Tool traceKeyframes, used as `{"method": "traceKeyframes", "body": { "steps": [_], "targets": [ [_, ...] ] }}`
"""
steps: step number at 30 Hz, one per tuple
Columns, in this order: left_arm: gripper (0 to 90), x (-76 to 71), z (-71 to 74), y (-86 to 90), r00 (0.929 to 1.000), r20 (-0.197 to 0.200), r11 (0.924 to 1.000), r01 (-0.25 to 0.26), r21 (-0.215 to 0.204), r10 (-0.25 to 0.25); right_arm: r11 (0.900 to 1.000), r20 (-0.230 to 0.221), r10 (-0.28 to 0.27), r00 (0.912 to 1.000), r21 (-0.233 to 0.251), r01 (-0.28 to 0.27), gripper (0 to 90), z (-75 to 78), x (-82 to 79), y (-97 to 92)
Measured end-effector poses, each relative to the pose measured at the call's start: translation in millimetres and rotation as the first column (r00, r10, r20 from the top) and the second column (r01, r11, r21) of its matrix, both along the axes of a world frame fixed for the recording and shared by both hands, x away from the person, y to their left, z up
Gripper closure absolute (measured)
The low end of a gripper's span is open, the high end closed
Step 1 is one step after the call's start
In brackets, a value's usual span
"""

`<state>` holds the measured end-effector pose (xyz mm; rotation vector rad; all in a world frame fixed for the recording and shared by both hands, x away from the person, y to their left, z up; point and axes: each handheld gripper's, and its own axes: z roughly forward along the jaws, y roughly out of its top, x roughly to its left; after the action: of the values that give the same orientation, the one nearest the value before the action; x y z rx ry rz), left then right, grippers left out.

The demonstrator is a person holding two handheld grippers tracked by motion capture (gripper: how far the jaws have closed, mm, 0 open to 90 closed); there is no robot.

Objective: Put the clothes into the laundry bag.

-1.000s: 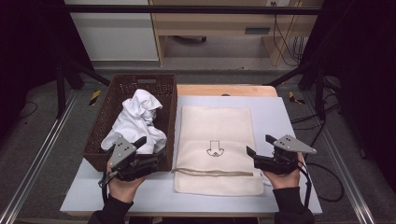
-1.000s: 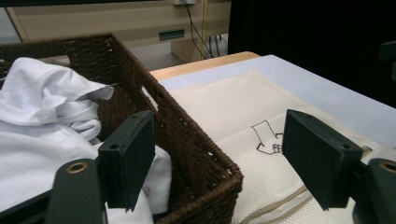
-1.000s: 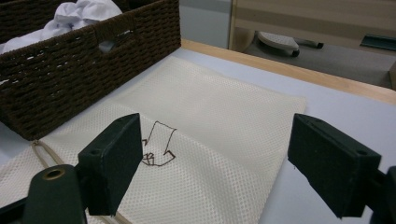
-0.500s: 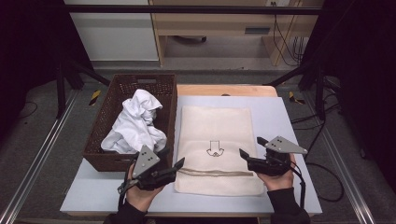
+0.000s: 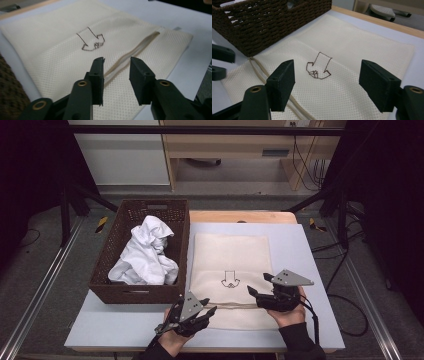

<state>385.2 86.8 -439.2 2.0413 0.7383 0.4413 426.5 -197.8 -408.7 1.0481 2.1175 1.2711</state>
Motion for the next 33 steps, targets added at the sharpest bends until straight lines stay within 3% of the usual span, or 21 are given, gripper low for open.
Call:
{"method": "traceKeyframes", "body": {
  "steps": [3, 6, 11, 17, 20, 24, 28, 33],
  "targets": [
    [70.8, 2.6, -8.0, -3.0, 0.9997, -0.021, 0.9997, 0.010, 0.022, -0.009, 0.9999, -0.014, 0.011, 0.9998, -0.008, -0.011, 30.7, -3.4, 0.5, 3.1],
    [79.2, 8.0, -20.5, -6.5, 0.9974, -0.069, 0.9990, 0.024, 0.039, -0.021, 0.9996, -0.035, 0.026, 0.9991, -0.012, -0.026, 32.8, -9.4, 0.6, 7.5],
    [86.8, 11.6, -32.7, -11.7, 0.9947, -0.095, 0.9954, 0.046, 0.084, -0.038, 0.9977, -0.064, 0.059, 0.9962, -0.031, -0.061, 37.5, -18.6, 0.9, 15.2],
    [88.7, 11.5, -38.8, -15.7, 0.9926, -0.109, 0.9918, 0.066, 0.109, -0.054, 0.9940, -0.106, 0.088, 0.9904, -0.055, -0.094, 45.1, -32.2, 2.0, 24.2],
    [88.5, 11.5, -43.3, -17.0, 0.9916, -0.117, 0.9905, 0.068, 0.119, -0.054, 0.9894, -0.126, 0.083, 0.9885, -0.108, -0.097, 48.3, -42.8, 4.2, 30.8],
    [88.2, 9.7, -44.9, -18.1, 0.9929, -0.106, 0.9913, 0.066, 0.114, -0.054, 0.9788, -0.183, 0.097, 0.9784, -0.161, -0.127, 56.4, -56.9, 7.2, 41.1],
    [88.2, 9.4, -44.8, -18.5, 0.9930, -0.107, 0.9913, 0.063, 0.115, -0.051, 0.9770, -0.195, 0.097, 0.9760, -0.169, -0.131, 58.7, -60.9, 9.0, 43.3],
    [88.1, 11.0, -44.5, -18.0, 0.9913, -0.121, 0.9922, 0.064, 0.107, -0.051, 0.9699, -0.195, 0.078, 0.9777, -0.212, -0.119, 64.3, -67.2, 13.2, 45.2]
  ]
}}
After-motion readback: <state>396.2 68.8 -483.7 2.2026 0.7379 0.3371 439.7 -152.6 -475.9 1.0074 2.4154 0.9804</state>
